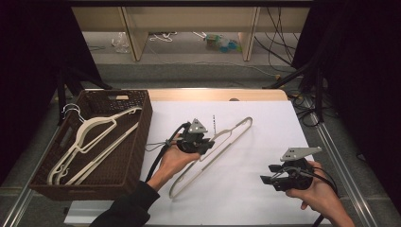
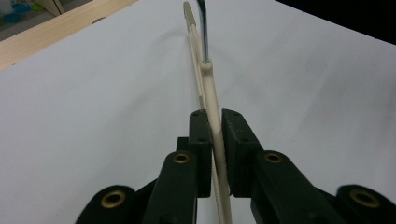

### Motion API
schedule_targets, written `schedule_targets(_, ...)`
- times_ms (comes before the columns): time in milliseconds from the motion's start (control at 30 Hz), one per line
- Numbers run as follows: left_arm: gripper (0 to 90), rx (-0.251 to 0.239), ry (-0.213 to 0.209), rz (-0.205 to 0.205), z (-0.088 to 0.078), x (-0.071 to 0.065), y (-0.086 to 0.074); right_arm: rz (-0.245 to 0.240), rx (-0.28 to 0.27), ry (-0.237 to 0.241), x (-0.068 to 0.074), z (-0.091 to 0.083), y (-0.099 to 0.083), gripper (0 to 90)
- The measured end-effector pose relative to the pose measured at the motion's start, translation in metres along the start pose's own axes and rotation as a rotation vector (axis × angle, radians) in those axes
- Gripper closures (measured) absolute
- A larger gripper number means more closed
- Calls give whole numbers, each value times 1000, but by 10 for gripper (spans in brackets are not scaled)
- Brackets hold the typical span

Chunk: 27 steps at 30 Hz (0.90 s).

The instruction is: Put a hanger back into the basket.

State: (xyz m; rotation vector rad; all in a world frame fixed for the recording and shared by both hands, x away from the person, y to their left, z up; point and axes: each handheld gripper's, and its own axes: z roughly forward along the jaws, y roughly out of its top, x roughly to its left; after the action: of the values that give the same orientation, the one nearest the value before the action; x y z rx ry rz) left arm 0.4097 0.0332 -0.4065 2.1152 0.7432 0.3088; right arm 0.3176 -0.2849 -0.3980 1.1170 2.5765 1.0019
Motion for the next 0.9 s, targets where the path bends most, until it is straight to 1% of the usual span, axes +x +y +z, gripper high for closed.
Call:
schedule_targets(33,812,-1,8,5,1,1,1,1,-16,-3,0,1,-1,476)
schedule_targets(67,807,1,14,2,1,1,2,0,-12,-2,0,1,-1,475)
schedule_targets(100,808,-2,3,4,2,3,3,0,-13,-3,0,1,-1,476)
schedule_targets(133,820,-8,-7,-13,2,3,4,-2,-10,0,0,1,-1,476)
schedule_targets(167,832,-8,-11,-16,2,2,4,-3,-8,1,0,1,-1,476)
schedule_targets(200,844,-7,-11,-10,2,2,5,0,-9,1,0,1,-1,476)
schedule_targets(233,853,-3,-12,-13,1,1,5,-1,-13,1,-1,2,-1,476)
schedule_targets(267,856,4,-2,1,1,1,6,5,-11,1,-1,1,-2,476)
schedule_targets(300,857,6,-3,4,0,1,6,2,-9,-2,-2,1,-2,476)
schedule_targets(367,858,2,-16,-22,0,2,6,4,-9,0,-2,2,-2,476)
schedule_targets(400,858,1,-18,-24,-1,3,5,4,-11,0,-2,2,-2,476)
schedule_targets(433,858,-4,-26,-36,-2,5,5,2,-13,-2,-2,2,-2,476)
schedule_targets(467,858,-12,-42,-66,-3,7,5,5,-17,-3,-2,2,-3,476)
schedule_targets(500,858,-16,-60,-94,-5,10,5,3,-6,1,-2,1,-2,476)
schedule_targets(533,859,-45,-71,-137,-6,11,4,-16,-18,-6,-3,2,-3,476)
schedule_targets(567,859,-58,-90,-173,-9,15,4,-14,-15,-4,-3,2,-3,476)
schedule_targets(600,859,-64,-100,-191,-11,17,4,6,-9,0,-2,1,-3,476)
schedule_targets(667,859,-83,-115,-232,-17,20,4,1,-9,1,-3,1,-3,476)
schedule_targets(700,859,-92,-127,-260,-22,22,3,0,-8,1,-3,1,-3,476)
schedule_targets(733,859,-104,-133,-276,-26,23,3,0,-10,0,-3,1,-3,475)
schedule_targets(767,859,-104,-135,-276,-29,24,3,3,-9,1,-2,1,-3,475)
schedule_targets(800,858,-120,-141,-291,-36,24,4,3,-9,1,-2,1,-4,475)
schedule_targets(833,858,-126,-142,-302,-40,24,4,6,-23,-3,-2,3,-4,472)
schedule_targets(900,858,-152,-152,-323,-51,25,4,4,-24,-3,-3,3,-5,470)
